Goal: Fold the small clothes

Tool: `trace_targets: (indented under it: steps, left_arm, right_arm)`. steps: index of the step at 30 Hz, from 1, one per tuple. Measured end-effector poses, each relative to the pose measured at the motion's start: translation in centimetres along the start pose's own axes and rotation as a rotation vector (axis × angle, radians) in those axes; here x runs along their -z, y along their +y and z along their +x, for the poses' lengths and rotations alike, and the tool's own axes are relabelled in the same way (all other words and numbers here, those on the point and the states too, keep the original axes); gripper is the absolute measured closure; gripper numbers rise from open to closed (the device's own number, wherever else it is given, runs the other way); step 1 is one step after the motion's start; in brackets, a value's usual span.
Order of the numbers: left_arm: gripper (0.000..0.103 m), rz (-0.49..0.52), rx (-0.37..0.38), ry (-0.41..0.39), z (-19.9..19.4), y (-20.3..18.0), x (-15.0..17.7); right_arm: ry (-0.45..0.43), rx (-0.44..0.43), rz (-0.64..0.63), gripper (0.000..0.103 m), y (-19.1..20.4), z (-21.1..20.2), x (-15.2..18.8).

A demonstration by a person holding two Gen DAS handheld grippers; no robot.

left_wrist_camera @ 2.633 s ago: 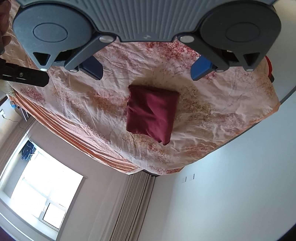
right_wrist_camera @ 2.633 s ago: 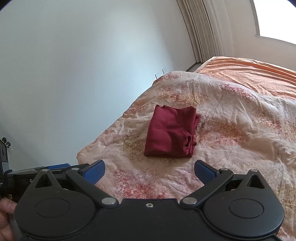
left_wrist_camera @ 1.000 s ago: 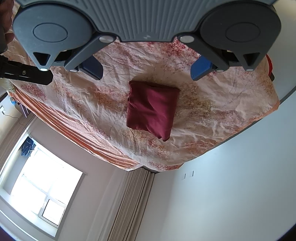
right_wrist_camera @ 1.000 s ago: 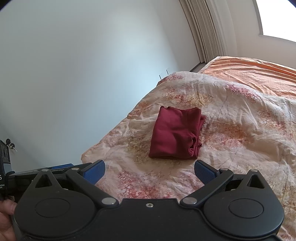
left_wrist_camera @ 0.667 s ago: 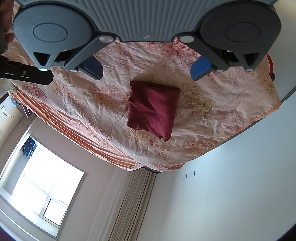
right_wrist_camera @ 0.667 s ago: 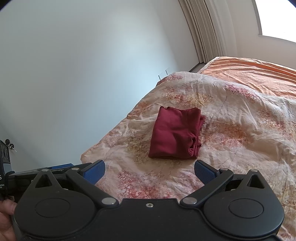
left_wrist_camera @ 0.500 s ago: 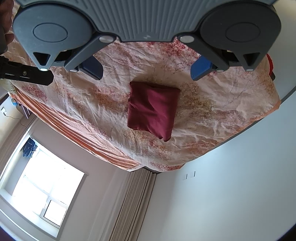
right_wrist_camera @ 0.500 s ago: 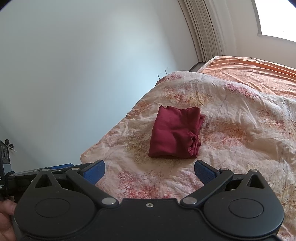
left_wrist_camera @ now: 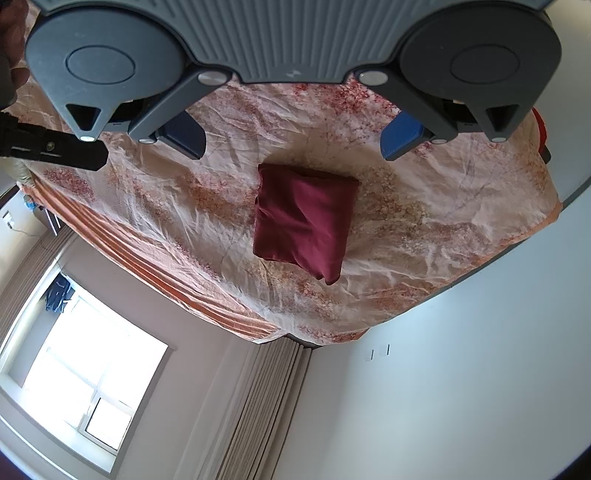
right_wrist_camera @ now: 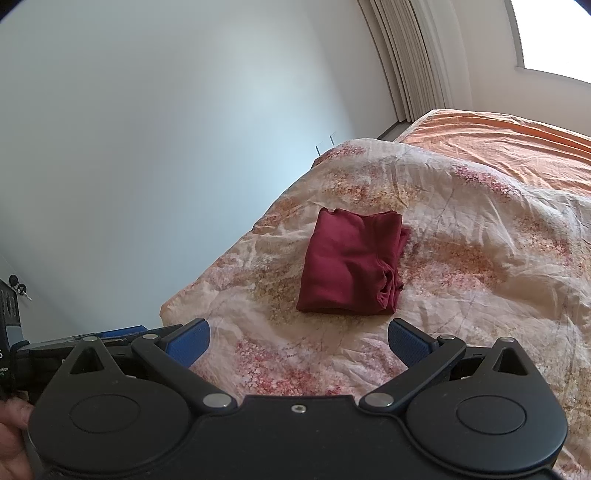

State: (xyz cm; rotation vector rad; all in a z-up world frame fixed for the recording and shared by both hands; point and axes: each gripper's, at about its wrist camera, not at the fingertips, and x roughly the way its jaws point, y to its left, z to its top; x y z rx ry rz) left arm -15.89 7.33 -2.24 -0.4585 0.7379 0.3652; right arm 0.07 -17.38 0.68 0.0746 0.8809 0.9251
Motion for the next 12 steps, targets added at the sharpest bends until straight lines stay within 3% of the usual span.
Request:
trace_targets:
  steps: [12]
  left_arm:
    - [0.0, 0.042, -0.006, -0.059, -0.46, -0.58, -0.58]
  right_arm:
    - [0.017, -0.009, 0.0, 0.001, -0.56, 0.71, 0.02]
